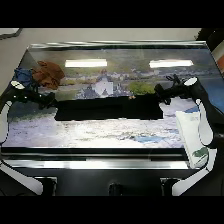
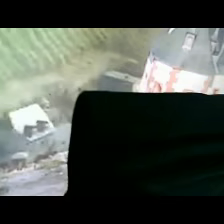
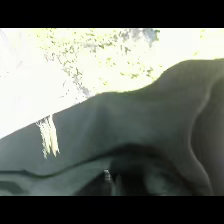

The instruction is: Fold the shirts.

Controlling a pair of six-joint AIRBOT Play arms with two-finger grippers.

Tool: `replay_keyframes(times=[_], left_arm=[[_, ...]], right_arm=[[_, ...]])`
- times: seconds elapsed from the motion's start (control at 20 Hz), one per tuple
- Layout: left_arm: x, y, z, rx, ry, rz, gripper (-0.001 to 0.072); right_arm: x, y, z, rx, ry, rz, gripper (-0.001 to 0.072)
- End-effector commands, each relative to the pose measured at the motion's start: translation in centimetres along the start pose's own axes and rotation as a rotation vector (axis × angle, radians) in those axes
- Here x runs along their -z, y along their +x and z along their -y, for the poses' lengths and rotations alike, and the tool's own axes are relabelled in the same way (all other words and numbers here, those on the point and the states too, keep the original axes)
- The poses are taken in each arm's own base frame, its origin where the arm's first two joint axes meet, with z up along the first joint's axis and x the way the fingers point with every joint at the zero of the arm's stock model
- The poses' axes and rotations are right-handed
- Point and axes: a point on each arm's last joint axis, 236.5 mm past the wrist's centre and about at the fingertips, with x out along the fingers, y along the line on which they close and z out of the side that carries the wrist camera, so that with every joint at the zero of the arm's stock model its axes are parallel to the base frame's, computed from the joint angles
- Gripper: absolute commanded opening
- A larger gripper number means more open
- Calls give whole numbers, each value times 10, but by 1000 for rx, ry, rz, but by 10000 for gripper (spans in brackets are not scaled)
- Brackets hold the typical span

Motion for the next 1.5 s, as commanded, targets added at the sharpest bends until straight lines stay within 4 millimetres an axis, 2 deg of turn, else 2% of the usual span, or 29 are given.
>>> replay_keyframes(times=[0.0, 0.05, 0.1, 0.15, 0.2, 0.25, 0.3, 0.35, 0.4, 0.55, 0.65, 0.85, 0.9, 1.0, 1.05, 1.1, 1.15, 1.25, 1.45], left_arm=[[-1, 5, 3, 23, -4, -19, 568], [-1, -4, 4, 24, 2, -20, 649], [-2, -14, 4, 27, 7, -18, 650], [-4, -26, 5, 30, 11, -10, 650], [-7, -40, 7, 31, 19, 12, 651], [-10, -53, 9, 28, 25, 43, 651], [-13, -66, 12, 25, 34, 76, 651], [-14, -75, 16, 23, 43, 101, 651], [-14, -84, 23, 24, 56, 121, 651], [-11, -106, 43, 20, 102, 168, 651], [-8, -116, 57, 18, 132, 190, 651], [-1, -122, 82, 21, 185, 201, 650], [1, -119, 88, 22, 199, 195, 650], [6, -108, 101, 26, 232, 172, 624], [11, -100, 110, 30, 257, 153, 475], [18, -87, 120, 34, 285, 128, 255], [28, -70, 134, 51, 326, 94, 96], [57, -20, 175, 123, 419, 26, 35], [118, 92, 249, 230, 432, -47, 35]], right_arm=[[-3, -4, -5, -24, -28, 1, 355], [-2, -17, -8, -23, -94, -1, 553], [-3, -33, -1, 10, -157, 5, 620], [-7, -49, 17, 88, -179, 21, 635], [-10, -64, 44, 185, -173, 26, 692], [-9, -73, 67, 254, -130, 10, 694], [-3, -74, 82, 272, -91, -24, 697], [6, -66, 88, 252, -60, -74, 698], [14, -56, 88, 221, -39, -118, 698], [35, -17, 62, 53, 3, -227, 699], [45, 5, 49, 4, 2, -269, 699], [63, 28, 12, -74, -68, -313, 681], [67, 30, 7, -76, -77, -320, 615], [72, 28, -2, -77, -81, -333, 140], [72, 22, -8, -77, -82, -324, 48], [70, 12, -16, -82, -97, -306, 47], [68, 0, -27, -81, -105, -285, 47], [75, -25, -49, -70, -136, -265, 46], [104, -68, -81, 38, -229, -239, 46]])
